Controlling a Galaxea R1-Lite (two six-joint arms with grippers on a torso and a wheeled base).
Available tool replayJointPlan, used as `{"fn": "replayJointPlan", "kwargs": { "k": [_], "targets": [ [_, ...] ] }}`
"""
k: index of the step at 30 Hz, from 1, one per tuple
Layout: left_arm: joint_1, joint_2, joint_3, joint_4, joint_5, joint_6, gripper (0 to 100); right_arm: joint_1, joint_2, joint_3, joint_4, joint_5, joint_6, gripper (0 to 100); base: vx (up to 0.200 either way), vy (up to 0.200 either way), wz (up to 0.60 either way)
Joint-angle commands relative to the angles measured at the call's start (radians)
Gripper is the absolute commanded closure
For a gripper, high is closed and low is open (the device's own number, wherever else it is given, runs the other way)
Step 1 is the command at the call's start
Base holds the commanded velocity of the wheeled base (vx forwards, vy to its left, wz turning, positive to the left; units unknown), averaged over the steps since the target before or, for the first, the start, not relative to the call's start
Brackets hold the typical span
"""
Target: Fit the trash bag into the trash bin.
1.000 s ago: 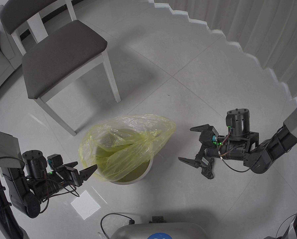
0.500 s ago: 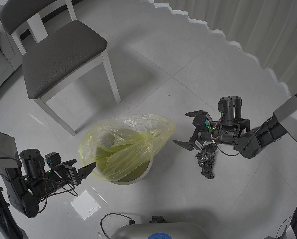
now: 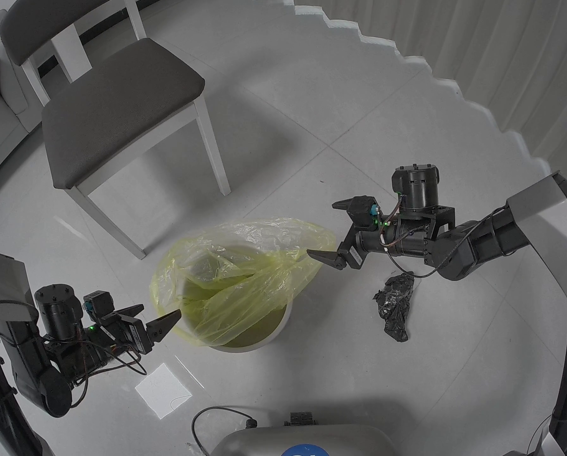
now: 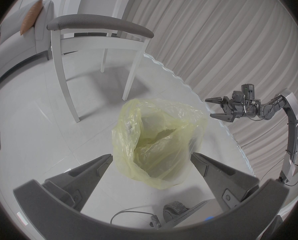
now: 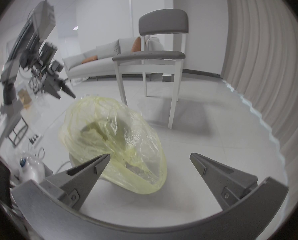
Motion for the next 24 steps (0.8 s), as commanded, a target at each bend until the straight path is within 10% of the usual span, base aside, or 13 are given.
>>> {"fn": "replayJointPlan", "kwargs": {
  "k": [1, 10, 16, 24],
  "targets": [
    [0.000, 0.002, 0.001, -0.017, 0.000, -0.001, 0, 0.035, 0.002, -0.062, 0.003, -0.023, 0.202, 0, 0.000, 0.000, 0.00],
    [0.000, 0.004, 0.001, -0.017, 0.002, -0.005, 0, 0.063, 0.011, -0.284, 0.250, -0.288, 0.582, 0, 0.000, 0.000, 0.00],
    [0.000, 0.008, 0.001, -0.017, 0.012, -0.005, 0, 0.073, 0.045, -0.603, 0.745, -0.405, 0.841, 0, 0.000, 0.000, 0.00],
    [0.000, 0.007, 0.003, -0.017, 0.012, -0.006, 0, 0.089, 0.071, -0.630, 0.865, -0.423, 0.866, 0, 0.000, 0.000, 0.00]
  ]
}}
